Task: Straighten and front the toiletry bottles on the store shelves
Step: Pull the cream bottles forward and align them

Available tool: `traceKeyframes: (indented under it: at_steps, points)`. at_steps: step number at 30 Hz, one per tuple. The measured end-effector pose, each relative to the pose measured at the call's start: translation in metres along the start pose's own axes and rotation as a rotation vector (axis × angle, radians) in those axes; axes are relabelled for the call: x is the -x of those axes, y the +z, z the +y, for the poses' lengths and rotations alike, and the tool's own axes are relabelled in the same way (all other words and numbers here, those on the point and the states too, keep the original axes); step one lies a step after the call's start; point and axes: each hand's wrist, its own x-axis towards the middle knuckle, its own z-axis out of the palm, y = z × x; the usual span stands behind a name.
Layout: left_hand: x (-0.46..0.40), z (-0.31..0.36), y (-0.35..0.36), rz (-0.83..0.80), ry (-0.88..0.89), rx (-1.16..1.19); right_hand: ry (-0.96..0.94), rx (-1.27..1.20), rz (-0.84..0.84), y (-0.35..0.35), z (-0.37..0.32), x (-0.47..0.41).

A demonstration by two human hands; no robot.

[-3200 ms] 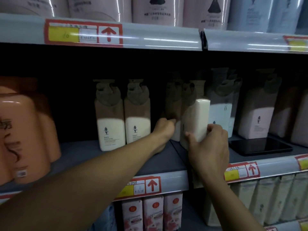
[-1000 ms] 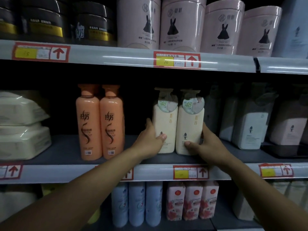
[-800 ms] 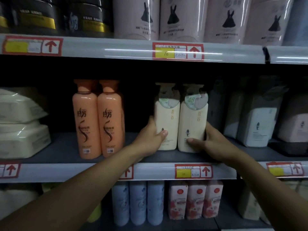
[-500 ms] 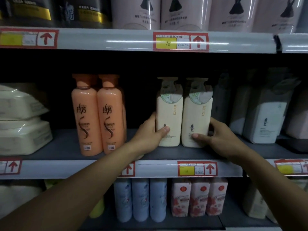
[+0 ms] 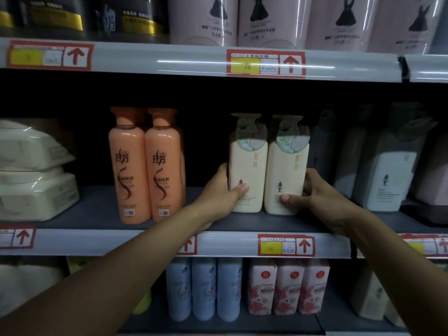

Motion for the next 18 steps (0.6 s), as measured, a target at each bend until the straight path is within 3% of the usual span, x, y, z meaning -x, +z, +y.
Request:
traceKeyframes:
  at_steps: [9, 14, 18]
  points:
    - [0.001, -0.003, -0.004, -0.026, 0.039, -0.073, -0.064, 0.159, 0.057, 0.005, 0.000, 0.007]
    - [0.009, 0.002, -0.012, 0.065, 0.011, -0.218, -0.129, 0.479, 0.289, 0.019, -0.003, 0.019]
    - [0.036, 0.013, -0.020, 0.121, 0.088, -0.248, -0.225, 0.586, 0.494, 0.033, -0.002, 0.037]
